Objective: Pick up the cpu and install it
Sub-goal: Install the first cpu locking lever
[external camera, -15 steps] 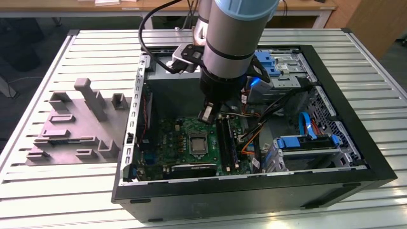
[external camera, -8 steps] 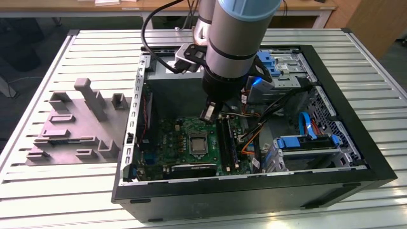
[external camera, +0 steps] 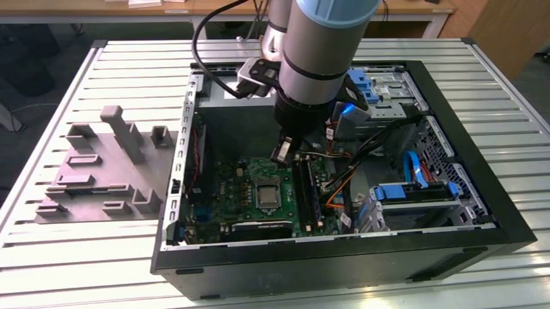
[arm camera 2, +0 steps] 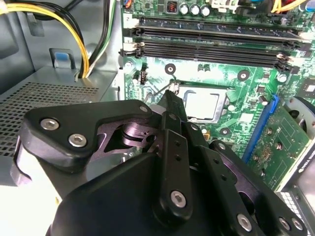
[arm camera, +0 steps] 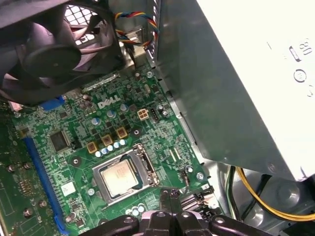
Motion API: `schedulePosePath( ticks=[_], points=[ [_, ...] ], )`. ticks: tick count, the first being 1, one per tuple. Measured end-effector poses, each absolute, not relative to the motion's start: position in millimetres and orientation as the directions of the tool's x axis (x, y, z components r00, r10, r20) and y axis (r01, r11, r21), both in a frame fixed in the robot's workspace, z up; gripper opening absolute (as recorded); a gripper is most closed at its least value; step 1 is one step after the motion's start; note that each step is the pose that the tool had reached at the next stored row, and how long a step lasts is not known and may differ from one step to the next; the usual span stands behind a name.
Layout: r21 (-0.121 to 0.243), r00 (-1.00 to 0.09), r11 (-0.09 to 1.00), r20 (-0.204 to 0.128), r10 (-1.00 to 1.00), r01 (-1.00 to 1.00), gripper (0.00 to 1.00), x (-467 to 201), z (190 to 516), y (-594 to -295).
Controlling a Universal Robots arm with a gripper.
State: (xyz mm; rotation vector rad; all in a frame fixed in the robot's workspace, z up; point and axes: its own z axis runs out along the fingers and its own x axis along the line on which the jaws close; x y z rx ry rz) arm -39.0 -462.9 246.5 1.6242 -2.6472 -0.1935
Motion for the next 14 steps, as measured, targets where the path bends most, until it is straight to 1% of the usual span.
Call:
schedulePosePath(
  ticks=[14],
  points=[
    [0.122,-0.455,0.447,-0.04,-0.89,-0.886,0.11,-30.4,244.2,-450.3]
  ],
)
